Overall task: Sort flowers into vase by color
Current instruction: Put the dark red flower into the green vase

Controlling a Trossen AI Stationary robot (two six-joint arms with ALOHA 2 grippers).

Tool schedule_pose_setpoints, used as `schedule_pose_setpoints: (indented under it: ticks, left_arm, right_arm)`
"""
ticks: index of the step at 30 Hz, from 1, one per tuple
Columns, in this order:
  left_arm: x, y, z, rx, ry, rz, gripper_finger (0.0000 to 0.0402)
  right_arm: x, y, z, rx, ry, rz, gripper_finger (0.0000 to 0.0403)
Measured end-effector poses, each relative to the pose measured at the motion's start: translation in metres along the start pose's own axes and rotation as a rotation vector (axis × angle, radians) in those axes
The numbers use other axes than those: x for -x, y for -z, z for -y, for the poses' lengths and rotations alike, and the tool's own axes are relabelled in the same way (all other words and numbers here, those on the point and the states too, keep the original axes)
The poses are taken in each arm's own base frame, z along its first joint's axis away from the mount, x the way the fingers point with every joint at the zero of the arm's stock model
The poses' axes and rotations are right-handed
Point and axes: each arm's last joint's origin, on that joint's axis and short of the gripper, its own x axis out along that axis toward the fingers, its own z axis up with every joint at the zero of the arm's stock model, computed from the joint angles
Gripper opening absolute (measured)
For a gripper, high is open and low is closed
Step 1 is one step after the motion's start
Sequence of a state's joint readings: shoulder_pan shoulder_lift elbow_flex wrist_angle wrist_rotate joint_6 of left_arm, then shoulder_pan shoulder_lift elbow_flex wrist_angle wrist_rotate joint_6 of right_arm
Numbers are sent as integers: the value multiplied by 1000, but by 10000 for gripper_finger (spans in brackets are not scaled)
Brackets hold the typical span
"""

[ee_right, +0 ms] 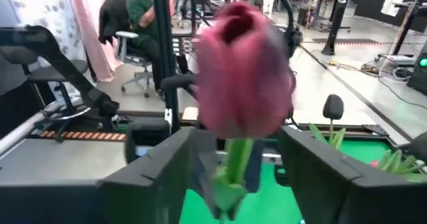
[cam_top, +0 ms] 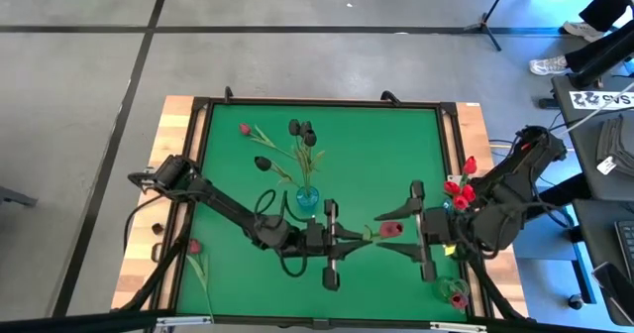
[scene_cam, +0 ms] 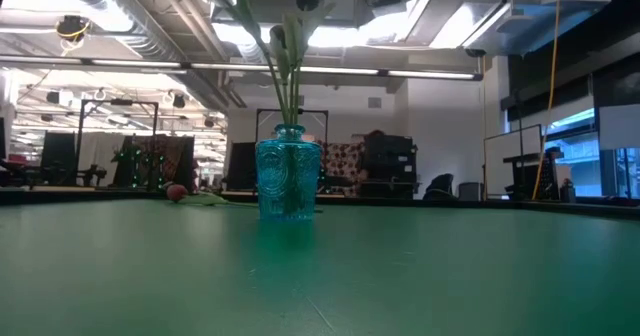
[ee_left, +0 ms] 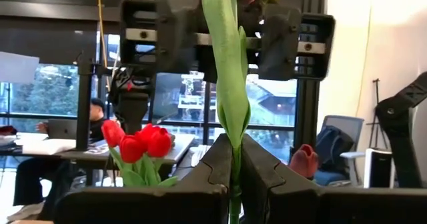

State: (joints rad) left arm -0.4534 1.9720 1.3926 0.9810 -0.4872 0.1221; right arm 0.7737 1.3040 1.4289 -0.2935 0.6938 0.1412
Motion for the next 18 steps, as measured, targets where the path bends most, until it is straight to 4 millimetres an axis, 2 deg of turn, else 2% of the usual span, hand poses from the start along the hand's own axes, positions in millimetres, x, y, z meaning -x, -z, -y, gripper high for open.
schedule_pose_setpoints:
  ticks: [8, 12, 14, 18]
  left_arm:
    - [0, 0, 0, -12, 1, 1, 8]
    - [0, 0, 0, -11, -9, -1, 27]
    - [2, 0, 2, 2, -20, -5, 45]
    - [8, -1, 13, 16, -24, -24, 83]
  right_arm:
    - [-3, 0, 0, -3, -42, -4, 87]
    - [-2, 1, 0, 11, -43, -8, 18]
    - [-2, 1, -1, 16, -57, -13, 10]
    - [-1, 0, 0, 14, -68, -12, 22]
